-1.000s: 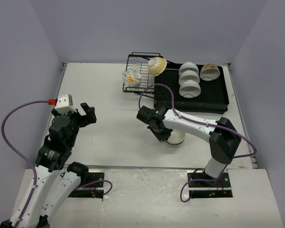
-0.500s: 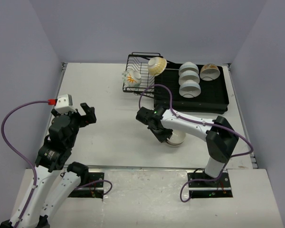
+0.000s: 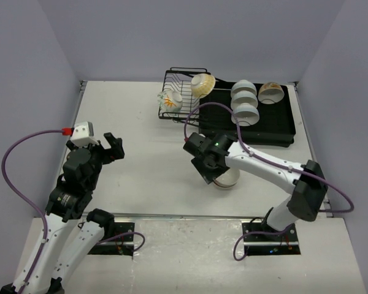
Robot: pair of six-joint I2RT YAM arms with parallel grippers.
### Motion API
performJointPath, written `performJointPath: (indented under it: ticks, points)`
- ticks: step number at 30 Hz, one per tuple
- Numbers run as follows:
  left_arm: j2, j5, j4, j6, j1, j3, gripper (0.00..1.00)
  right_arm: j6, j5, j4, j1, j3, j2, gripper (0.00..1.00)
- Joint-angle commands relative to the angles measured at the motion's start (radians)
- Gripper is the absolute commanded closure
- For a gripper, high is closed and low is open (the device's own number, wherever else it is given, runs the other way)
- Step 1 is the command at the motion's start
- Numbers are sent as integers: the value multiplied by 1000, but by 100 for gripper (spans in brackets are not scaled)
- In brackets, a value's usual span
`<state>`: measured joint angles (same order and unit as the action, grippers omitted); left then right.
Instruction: Unload the bowls from the dish rack
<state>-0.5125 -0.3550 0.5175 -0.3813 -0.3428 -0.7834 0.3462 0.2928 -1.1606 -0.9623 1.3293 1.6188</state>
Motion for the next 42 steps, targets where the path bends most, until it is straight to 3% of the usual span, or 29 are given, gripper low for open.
performJointPath:
  ticks: [1,3,6,8,10,11,12,13,14,15,17,19,23,25,28,31,39,42]
  points:
    - [3,-6,-30,12,-1,3,0,-64,-46,-4,-9,45,-156,43]
    - [2,-6,-30,12,-1,3,0,-82,-37,28,-6,82,-198,35]
    - [0,-12,-30,12,-1,1,0,-73,101,102,22,175,-246,27]
    - [3,-19,-28,10,-1,1,0,-17,152,265,133,199,-293,24]
    - [3,-24,-25,9,-1,1,0,17,-69,449,303,139,-370,23]
    - [3,-27,-27,9,-1,1,0,63,-233,551,526,95,-410,23]
    - [-3,-35,-28,9,1,-2,0,136,-453,734,634,3,-472,20]
    - [-7,-39,-24,9,2,-2,0,275,-527,824,719,-37,-493,19]
    - [-14,-42,-20,9,4,-5,0,348,-582,928,855,-85,-507,19]
    - [-23,-47,-17,4,5,-7,0,431,-599,1084,905,-160,-508,17]
    - [-24,-42,-16,4,7,-8,0,624,-564,1179,1009,-202,-478,8]
    - [-20,-32,-20,4,7,-5,0,818,-531,1214,1100,-225,-384,7]
    - [-20,-25,-27,5,7,-2,0,1040,-566,1511,1191,-309,-220,13]
    - [-26,-18,-28,7,7,-2,0,1070,-633,1518,1232,-250,-107,10]
    - [-38,-12,-28,10,7,-4,0,1105,-597,1513,1249,-216,-25,1]
    - [-46,-9,-30,12,7,-4,0,1120,-512,1558,1252,-217,36,1]
    - [-52,-42,-25,10,11,-4,0,1117,-532,1687,1255,-78,254,1]
    - [-58,-44,-24,9,25,-5,0,1122,-512,1675,1255,-33,311,6]
